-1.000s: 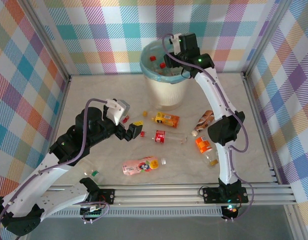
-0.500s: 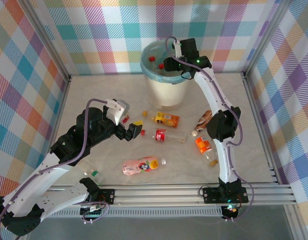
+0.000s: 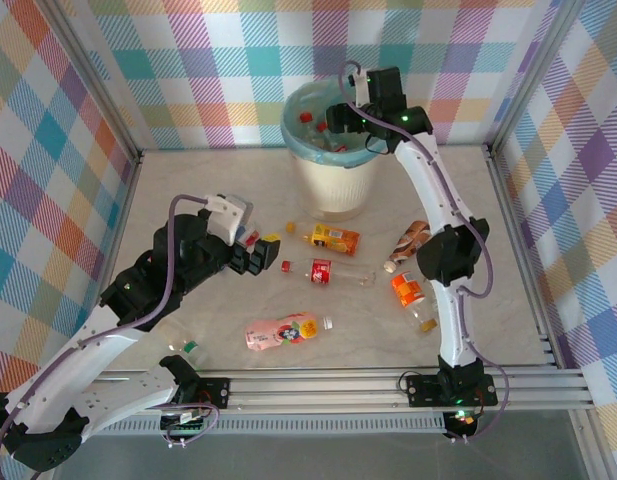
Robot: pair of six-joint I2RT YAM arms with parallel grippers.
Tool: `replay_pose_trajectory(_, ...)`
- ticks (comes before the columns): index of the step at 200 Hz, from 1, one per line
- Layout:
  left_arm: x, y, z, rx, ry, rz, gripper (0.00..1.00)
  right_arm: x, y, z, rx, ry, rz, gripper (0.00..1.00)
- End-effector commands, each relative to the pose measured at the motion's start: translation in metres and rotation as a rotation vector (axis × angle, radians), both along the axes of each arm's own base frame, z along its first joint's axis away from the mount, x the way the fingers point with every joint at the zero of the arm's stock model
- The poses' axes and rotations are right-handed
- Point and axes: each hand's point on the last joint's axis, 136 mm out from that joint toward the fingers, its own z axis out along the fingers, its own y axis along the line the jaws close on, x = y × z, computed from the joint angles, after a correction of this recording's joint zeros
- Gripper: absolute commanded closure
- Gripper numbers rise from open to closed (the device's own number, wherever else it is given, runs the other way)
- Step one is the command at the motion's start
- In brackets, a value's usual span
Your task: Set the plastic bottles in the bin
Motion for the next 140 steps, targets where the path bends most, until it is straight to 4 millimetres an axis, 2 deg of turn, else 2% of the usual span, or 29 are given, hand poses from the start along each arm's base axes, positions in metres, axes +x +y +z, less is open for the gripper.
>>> replay_pose_trajectory(1, 0.01, 0.032, 0.012, -0.024, 0.019, 0.198, 0.0, -0.038, 0.005, 0.091, 0.064, -0.171, 0.052, 0.11)
replay_pose_trajectory(40, 0.007, 0.077, 0.0, -0.033, 0.154, 0.441, 0.0, -0.078, 0.023, 0.13, 0.11, -0.219, 0.152, 0.1)
replay_pose_trajectory(60, 0.0, 0.093, -0.016, -0.042, 0.253, 0.525, 0.0, -0.101, 0.034, 0.14, 0.111, -0.23, 0.205, 0.1)
replay_pose_trajectory(80, -0.009, 0.108, -0.043, -0.023, 0.379, 0.6, 0.0, -0.13, 0.052, 0.147, 0.123, -0.24, 0.302, 0.11)
replay_pose_trajectory(106, -0.022, 0.12, -0.086, -0.013, 0.593, 0.671, 0.0, -0.173, 0.08, 0.141, 0.15, -0.23, 0.453, 0.11)
replay_pose_trajectory(140, -0.041, 0.142, -0.142, -0.083, 0.826, 0.781, 0.0, -0.217, 0.101, 0.111, 0.176, -0.17, 0.558, 0.12)
